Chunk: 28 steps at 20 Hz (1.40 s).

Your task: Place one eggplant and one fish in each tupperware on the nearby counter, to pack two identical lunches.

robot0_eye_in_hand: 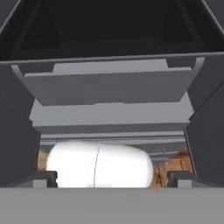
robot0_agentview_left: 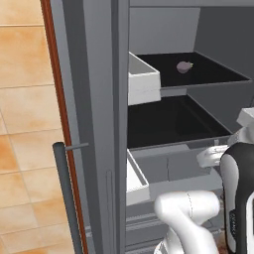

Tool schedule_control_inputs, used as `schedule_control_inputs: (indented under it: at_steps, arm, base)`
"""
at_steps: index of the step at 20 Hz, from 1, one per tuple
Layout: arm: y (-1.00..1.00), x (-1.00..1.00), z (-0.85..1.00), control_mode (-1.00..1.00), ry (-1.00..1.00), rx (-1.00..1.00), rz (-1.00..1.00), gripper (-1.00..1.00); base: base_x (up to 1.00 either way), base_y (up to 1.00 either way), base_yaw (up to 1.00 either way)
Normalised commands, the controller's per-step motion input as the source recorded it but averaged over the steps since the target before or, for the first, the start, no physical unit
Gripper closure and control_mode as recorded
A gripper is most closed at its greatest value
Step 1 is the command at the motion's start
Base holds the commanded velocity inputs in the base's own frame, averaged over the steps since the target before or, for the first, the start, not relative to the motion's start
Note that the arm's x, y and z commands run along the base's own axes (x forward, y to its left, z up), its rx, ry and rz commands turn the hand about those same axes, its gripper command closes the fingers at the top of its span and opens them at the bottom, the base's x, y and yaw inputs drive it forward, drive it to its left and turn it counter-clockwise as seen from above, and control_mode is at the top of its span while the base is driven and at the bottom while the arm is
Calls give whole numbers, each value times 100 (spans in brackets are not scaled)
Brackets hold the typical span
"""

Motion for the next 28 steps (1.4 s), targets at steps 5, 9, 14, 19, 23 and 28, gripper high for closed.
schedule_control_inputs:
  at_steps: [5, 9, 14, 19, 23, 28]
  arm:
    - [0, 2, 65, -100, -22, -1, 2, -100]
    - [18, 48, 53, -100, 1, 0, 0, -100]
    - [10, 46, 50, -100, 6, 0, 0, -100]
    - [7, 31, 6, -100, 0, 0, -3, -100]
    - [14, 23, 0, -100, -3, 0, -3, -100]
    - [21, 36, 4, -100, -11, 0, 0, -100]
  base:
    - [0, 0, 0]
    - [0, 0, 0]
    - [0, 0, 0]
    - [0, 0, 0]
    - [0, 0, 0]
    - [0, 0, 0]
